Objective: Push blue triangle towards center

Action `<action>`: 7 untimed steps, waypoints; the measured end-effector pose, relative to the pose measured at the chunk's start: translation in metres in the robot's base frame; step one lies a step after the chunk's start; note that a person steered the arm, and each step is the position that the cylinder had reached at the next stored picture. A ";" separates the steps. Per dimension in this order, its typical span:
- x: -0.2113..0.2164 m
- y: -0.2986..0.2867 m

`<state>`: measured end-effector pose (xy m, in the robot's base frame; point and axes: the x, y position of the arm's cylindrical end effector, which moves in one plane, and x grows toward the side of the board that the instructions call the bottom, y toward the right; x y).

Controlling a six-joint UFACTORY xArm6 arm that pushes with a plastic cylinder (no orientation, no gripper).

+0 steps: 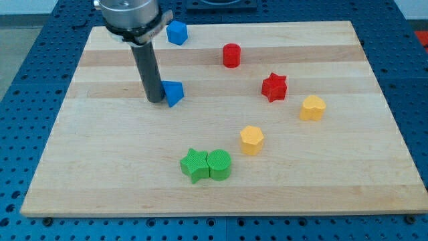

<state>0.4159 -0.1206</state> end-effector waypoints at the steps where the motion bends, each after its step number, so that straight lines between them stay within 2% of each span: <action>1: -0.002 -0.002; 3: -0.028 -0.002; 5: -0.009 0.041; 7: -0.043 0.043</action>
